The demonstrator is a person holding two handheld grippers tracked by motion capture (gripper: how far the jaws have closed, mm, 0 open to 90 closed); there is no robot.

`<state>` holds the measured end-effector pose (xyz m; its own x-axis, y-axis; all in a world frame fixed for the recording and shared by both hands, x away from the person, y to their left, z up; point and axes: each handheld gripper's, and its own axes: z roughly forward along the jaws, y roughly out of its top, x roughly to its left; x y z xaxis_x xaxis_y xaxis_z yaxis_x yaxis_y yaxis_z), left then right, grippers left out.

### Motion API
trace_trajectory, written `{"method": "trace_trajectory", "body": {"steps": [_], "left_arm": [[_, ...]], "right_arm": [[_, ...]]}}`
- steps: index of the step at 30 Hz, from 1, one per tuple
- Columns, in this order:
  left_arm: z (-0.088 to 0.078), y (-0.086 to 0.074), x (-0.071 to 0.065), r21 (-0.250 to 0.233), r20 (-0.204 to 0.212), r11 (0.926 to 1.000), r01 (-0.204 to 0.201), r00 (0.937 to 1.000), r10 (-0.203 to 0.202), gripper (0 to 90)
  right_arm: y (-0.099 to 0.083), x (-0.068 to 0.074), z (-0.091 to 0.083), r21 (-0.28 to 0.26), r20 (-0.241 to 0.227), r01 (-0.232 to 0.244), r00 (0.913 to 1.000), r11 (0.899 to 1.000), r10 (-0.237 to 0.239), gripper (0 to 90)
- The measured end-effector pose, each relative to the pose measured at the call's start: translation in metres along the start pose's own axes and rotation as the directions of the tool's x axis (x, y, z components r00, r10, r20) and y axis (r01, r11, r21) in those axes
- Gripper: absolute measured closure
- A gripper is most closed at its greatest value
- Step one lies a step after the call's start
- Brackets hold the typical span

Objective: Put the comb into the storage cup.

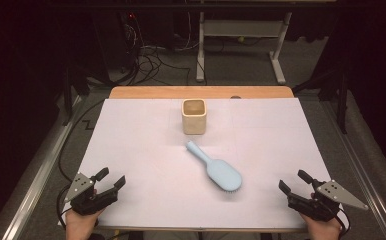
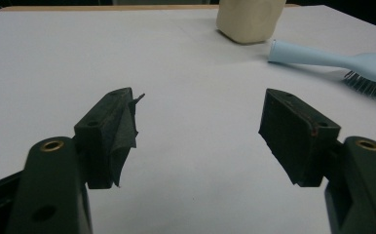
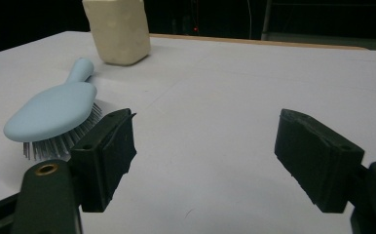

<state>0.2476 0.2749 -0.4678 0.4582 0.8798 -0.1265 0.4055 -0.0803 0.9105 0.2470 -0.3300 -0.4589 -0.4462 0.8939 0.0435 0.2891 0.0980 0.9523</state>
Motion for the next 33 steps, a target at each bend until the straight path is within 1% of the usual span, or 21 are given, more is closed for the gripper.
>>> {"method": "trace_trajectory", "body": {"steps": [2, 14, 19, 29, 33], "left_arm": [[0.0009, -0.0002, -0.0001, 0.005, 0.008, 1.0, 0.007, 0.9999, -0.007, 30.0], [0.0017, 0.0, -0.0005, 0.007, 0.014, 0.9999, 0.008, 0.9999, -0.008, 30.0], [0.0022, 0.0001, -0.0011, 0.01, 0.017, 0.9999, 0.003, 0.9999, -0.003, 30.1], [0.0026, 0.0005, -0.0019, 0.013, 0.021, 0.9999, -0.003, 0.9998, 0.003, 30.2], [0.0029, 0.0005, -0.002, 0.013, 0.021, 0.9999, -0.003, 0.9998, 0.003, 30.2]], "right_arm": [[-0.0001, 0.0, -0.0001, 0.0, 0.002, 0.0, 1.0, 1.0, 0.0, 23.2], [0.0, -0.0005, -0.0003, -0.005, 0.002, -0.011, 0.9999, 1.0, 0.011, 23.9], [0.0001, -0.001, -0.0009, -0.001, 0.005, -0.022, 0.9997, 1.0, 0.022, 24.4], [0.0006, -0.0014, -0.0013, -0.013, 0.001, -0.026, 0.9997, 1.0, 0.026, 25.4], [0.0007, -0.0017, -0.001, -0.01, 0.001, -0.028, 0.9996, 1.0, 0.028, 25.3]]}}
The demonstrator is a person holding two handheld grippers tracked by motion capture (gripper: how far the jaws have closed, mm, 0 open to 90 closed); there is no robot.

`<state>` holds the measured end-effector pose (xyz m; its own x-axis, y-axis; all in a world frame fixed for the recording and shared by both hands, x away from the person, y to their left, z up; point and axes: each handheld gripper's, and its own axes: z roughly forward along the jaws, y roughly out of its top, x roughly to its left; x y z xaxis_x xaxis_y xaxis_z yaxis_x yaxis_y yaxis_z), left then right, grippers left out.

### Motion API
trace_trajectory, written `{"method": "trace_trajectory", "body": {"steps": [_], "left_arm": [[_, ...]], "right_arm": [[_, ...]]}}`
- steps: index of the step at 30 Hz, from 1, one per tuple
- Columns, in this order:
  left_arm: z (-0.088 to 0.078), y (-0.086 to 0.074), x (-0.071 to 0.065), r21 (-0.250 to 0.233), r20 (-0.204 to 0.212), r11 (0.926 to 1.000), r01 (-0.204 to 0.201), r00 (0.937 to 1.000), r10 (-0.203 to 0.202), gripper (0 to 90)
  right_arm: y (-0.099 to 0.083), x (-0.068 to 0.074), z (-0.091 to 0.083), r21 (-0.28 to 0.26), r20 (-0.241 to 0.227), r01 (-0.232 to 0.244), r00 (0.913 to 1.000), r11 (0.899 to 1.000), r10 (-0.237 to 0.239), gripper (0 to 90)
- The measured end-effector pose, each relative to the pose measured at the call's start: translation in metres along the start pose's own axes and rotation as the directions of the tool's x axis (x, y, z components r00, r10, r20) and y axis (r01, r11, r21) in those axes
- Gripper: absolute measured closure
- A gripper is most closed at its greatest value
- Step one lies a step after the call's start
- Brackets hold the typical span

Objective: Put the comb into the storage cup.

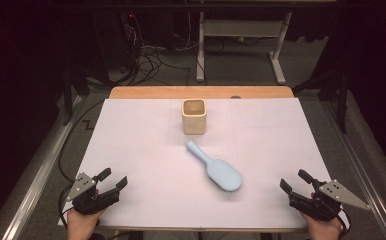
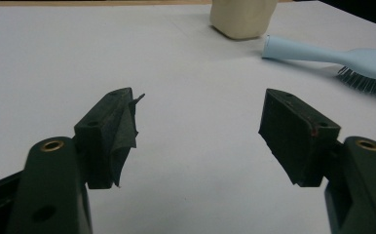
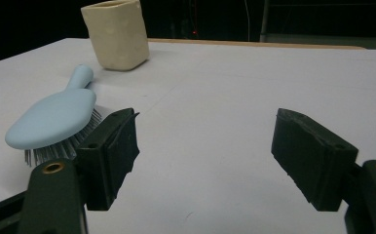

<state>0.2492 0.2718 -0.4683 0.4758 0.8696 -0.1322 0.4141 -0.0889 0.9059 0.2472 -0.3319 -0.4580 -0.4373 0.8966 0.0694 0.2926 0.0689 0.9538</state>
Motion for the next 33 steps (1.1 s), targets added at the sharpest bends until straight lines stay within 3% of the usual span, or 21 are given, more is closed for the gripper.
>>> {"method": "trace_trajectory", "body": {"steps": [33], "left_arm": [[0.0032, 0.0, -0.0013, 0.01, 0.009, 0.9999, -0.004, 1.0, 0.004, 30.7]], "right_arm": [[0.0032, -0.0007, 0.0054, -0.01, 0.005, -0.016, 0.9999, 1.0, 0.016, 26.7]]}}
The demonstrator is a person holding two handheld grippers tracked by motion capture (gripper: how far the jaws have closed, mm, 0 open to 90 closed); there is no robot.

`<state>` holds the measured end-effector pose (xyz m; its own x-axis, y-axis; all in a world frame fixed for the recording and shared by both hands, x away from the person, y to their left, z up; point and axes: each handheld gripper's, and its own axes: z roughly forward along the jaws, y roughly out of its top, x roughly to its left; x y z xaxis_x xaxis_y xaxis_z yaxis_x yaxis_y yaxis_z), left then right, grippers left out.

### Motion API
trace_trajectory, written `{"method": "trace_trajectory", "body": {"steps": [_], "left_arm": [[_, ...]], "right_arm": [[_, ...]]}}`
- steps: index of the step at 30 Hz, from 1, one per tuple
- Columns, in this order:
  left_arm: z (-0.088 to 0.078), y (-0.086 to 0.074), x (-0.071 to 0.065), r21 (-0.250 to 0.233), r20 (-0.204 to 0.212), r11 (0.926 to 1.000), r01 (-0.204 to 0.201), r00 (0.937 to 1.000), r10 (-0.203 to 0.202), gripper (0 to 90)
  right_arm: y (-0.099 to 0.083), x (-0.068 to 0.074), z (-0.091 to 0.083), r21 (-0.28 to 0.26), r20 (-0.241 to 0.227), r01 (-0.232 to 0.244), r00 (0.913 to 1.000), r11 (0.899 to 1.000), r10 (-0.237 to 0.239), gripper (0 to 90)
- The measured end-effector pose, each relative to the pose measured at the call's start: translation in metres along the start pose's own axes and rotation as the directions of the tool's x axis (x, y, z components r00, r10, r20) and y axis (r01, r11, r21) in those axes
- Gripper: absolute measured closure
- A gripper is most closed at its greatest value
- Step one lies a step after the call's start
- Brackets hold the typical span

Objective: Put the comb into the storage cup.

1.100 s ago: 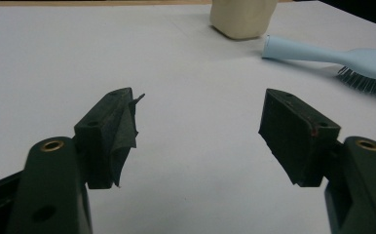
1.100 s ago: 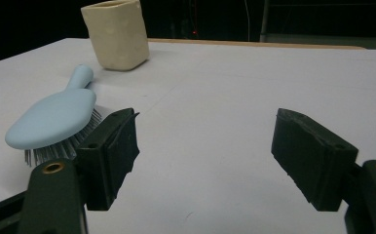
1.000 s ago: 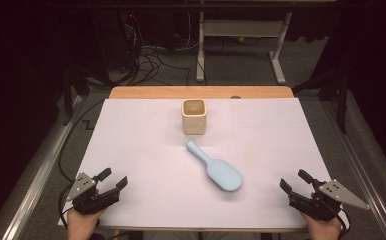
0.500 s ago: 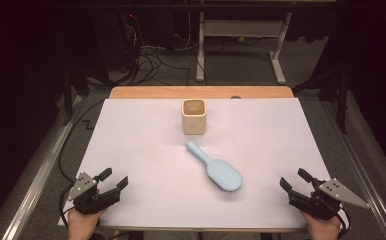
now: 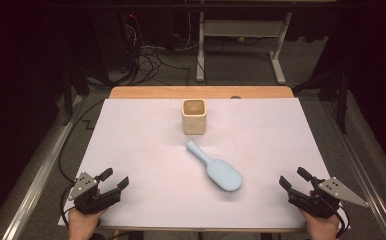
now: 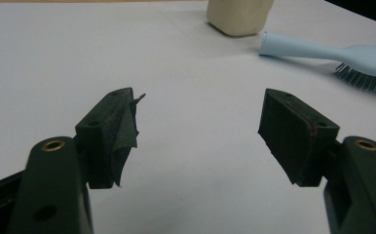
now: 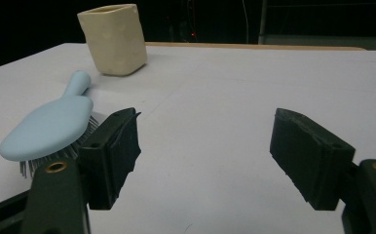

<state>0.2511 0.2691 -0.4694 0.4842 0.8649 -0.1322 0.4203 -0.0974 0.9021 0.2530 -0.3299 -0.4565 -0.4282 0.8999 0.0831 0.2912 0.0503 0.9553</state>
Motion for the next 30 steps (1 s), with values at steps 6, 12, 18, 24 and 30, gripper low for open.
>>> {"method": "trace_trajectory", "body": {"steps": [6, 12, 18, 24, 30], "left_arm": [[0.0, 0.0, 0.0, 0.003, 0.001, 1.0, 0.0, 1.0, 0.0, 30.7], [0.0, 0.0, 0.0, 0.003, 0.002, 1.0, -0.003, 1.0, 0.003, 30.8], [0.0, 0.0, 0.0, 0.003, 0.001, 1.0, -0.002, 1.0, 0.002, 30.8], [0.001, 0.0, 0.0, 0.002, 0.0, 1.0, -0.001, 1.0, 0.001, 30.8], [0.0, 0.0, 0.0, 0.002, 0.0, 1.0, 0.0, 1.0, 0.0, 30.8]], "right_arm": [[0.001, 0.001, 0.002, 0.0, -0.007, 0.003, 1.0, 1.0, -0.003, 26.7], [0.002, 0.003, 0.006, 0.003, -0.01, 0.009, 0.9999, 1.0, -0.009, 26.7], [0.002, 0.004, 0.008, 0.001, -0.015, 0.014, 0.9998, 1.0, -0.014, 26.8], [0.003, 0.007, 0.011, 0.004, -0.025, 0.021, 0.9995, 1.0, -0.021, 26.9], [0.005, 0.01, 0.015, 0.005, -0.035, 0.026, 0.999, 1.0, -0.026, 26.9]]}}
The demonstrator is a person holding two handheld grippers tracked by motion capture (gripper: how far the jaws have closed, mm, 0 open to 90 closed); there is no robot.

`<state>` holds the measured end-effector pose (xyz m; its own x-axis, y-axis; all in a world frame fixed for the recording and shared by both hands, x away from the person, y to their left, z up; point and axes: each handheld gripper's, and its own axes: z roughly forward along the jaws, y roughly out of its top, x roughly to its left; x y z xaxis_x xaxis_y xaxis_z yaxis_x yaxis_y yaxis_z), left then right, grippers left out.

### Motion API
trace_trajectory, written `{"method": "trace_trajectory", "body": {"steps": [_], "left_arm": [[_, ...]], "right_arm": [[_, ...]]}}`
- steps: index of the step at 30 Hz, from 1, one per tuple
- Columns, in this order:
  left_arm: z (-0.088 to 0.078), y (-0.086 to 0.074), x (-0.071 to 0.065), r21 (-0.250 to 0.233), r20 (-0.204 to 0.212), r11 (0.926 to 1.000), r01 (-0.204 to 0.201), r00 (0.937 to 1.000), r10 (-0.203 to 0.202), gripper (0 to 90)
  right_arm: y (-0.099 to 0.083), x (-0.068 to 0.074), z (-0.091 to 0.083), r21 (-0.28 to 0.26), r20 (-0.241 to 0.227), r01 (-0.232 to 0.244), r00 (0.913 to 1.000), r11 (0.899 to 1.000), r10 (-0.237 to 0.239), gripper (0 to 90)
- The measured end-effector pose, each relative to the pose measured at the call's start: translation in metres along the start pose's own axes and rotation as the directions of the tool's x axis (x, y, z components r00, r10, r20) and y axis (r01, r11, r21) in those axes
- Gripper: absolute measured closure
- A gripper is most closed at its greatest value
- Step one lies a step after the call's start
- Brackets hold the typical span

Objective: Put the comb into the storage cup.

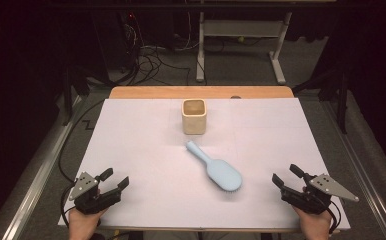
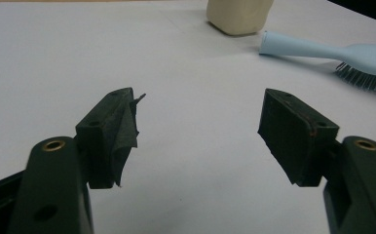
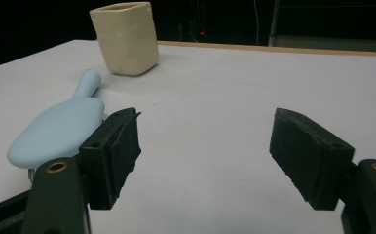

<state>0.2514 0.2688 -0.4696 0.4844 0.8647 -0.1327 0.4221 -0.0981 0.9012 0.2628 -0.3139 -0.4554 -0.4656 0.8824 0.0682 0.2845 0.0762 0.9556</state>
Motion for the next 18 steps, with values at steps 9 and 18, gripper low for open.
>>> {"method": "trace_trajectory", "body": {"steps": [9, 18], "left_arm": [[0.0, 0.0, 0.0, -0.001, 0.002, 1.0, -0.001, 1.0, 0.001, 30.9], [0.0, 0.0, 0.0, -0.003, 0.0, 1.0, -0.004, 1.0, 0.004, 31.1]], "right_arm": [[0.002, 0.005, 0.006, 0.0, -0.012, 0.002, 0.9999, 1.0, -0.002, 26.8], [0.005, 0.009, 0.014, -0.001, -0.032, 0.008, 0.9995, 1.0, -0.008, 27.9]]}}
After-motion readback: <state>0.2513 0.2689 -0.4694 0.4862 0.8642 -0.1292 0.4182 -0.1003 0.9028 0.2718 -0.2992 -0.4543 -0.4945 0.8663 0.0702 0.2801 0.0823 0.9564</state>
